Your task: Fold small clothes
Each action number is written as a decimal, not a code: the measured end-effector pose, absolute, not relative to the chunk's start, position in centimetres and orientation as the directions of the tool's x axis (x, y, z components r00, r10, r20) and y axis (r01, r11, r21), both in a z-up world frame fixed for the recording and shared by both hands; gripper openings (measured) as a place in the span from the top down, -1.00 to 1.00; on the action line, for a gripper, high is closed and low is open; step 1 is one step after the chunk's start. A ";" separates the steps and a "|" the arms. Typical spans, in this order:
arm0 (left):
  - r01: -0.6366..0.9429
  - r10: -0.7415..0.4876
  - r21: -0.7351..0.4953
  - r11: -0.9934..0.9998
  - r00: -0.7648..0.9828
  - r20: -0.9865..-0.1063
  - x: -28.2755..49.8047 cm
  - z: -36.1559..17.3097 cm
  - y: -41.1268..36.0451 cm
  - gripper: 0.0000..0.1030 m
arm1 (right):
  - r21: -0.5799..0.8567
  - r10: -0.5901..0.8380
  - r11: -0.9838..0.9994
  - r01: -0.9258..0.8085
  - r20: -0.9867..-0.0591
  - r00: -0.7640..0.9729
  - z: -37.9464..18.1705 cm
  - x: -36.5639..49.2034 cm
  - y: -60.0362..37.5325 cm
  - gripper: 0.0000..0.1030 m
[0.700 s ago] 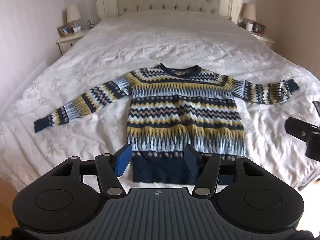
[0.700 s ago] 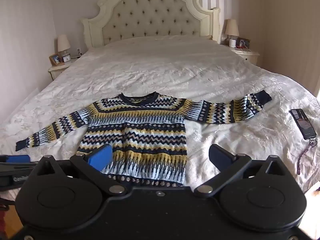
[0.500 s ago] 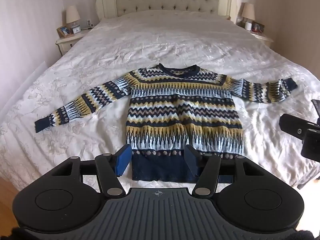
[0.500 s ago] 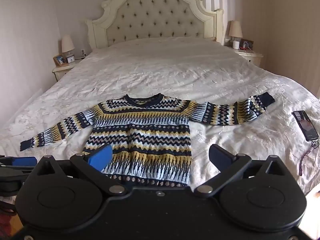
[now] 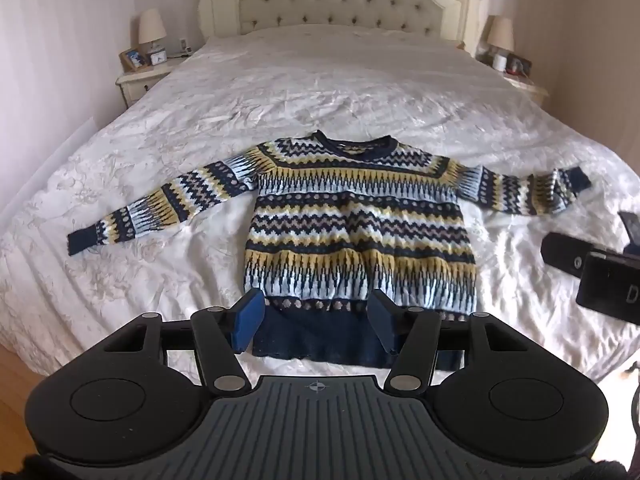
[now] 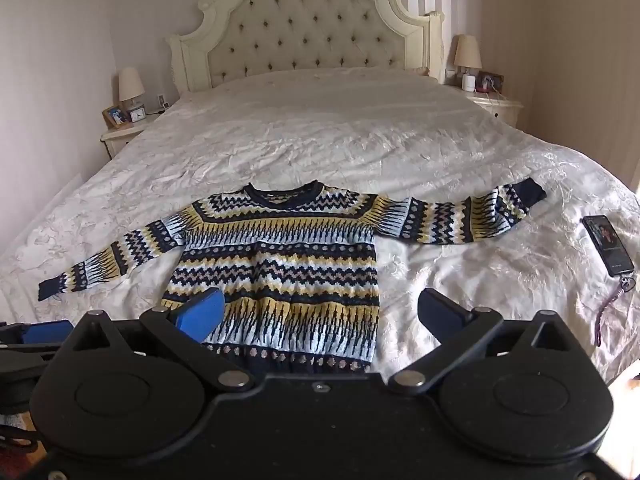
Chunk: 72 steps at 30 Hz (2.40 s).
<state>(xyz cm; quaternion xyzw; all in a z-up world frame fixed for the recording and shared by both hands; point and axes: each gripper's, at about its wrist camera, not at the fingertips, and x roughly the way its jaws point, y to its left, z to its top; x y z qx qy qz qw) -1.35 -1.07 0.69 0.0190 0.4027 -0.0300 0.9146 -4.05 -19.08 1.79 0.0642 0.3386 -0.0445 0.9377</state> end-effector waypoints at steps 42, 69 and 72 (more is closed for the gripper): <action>0.053 0.025 0.072 0.996 0.604 -0.797 -0.8 -0.5 -3.2 -0.09 | 0.110 0.003 0.989 0.097 -0.679 0.734 -0.3 -3.7 -20.7 -0.98; 0.040 0.027 0.060 0.997 0.568 -0.823 0.5 -1.3 -2.5 -0.09 | 0.115 0.019 0.990 0.087 -0.703 0.711 -0.8 -1.9 -20.2 -0.98; 0.039 0.027 0.059 0.997 0.557 -0.830 0.8 -1.3 -2.4 -0.09 | 0.121 0.028 0.989 0.083 -0.713 0.701 -0.7 -1.3 -20.6 -0.98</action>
